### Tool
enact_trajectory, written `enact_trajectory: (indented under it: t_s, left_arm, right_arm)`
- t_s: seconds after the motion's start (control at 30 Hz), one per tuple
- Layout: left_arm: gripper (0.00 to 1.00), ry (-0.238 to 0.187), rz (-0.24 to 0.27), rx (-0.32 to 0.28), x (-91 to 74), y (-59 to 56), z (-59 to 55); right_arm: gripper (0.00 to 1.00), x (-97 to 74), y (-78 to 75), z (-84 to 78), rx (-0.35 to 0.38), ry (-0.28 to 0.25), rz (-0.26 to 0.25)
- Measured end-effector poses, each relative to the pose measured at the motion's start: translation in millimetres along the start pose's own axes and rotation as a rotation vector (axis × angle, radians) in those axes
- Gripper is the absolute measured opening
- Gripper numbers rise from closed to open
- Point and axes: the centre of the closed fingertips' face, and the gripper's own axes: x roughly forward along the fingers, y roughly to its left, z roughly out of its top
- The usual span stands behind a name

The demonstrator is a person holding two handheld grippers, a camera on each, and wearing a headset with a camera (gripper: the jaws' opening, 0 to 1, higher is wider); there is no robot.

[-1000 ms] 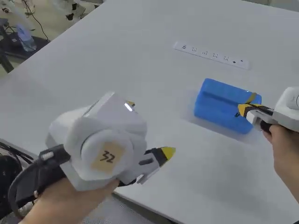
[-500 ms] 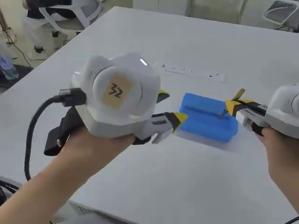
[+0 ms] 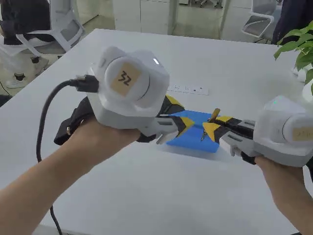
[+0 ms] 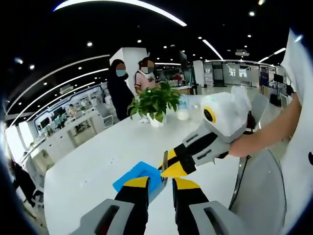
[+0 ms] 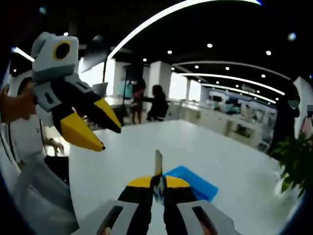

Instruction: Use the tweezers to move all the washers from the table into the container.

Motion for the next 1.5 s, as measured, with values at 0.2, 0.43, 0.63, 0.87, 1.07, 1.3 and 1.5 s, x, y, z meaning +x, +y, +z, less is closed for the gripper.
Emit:
enact_trajectory:
  t_s: [0.2, 0.43, 0.63, 0.87, 1.07, 1.3, 1.5]
  left_arm:
    - [0.15, 0.024, -0.064, 0.031, 8.4, -24.2, -8.0]
    - [0.09, 0.050, -0.165, 0.041, 15.1, -45.6, -22.6]
    - [0.05, 0.089, -0.232, 0.072, 17.2, -54.5, -39.1]
    - [0.01, 0.149, -0.296, 0.099, 25.0, -64.9, -64.4]
    - [0.00, 0.189, -0.328, 0.102, 35.6, -69.9, -87.3]
    - [0.00, 0.244, -0.344, 0.108, 46.6, -68.9, -113.2]
    - [0.00, 0.276, -0.364, 0.124, 60.1, -69.6, -131.3]
  right_arm:
    - [0.04, -5.9, 23.0, -20.6, -0.079, 0.057, 0.047]
    - [0.04, -12.9, 40.9, -46.8, -0.173, 0.134, 0.097]
    - [0.04, -11.0, 50.2, -62.4, -0.230, 0.181, 0.134]
    - [0.04, -4.1, 63.2, -81.1, -0.307, 0.234, 0.172]
    - [0.04, 3.9, 69.8, -95.5, -0.323, 0.265, 0.196]
    - [0.04, 4.9, 71.1, -120.7, -0.347, 0.313, 0.188]
    - [0.05, 7.7, 62.8, -136.6, -0.300, 0.342, 0.168]
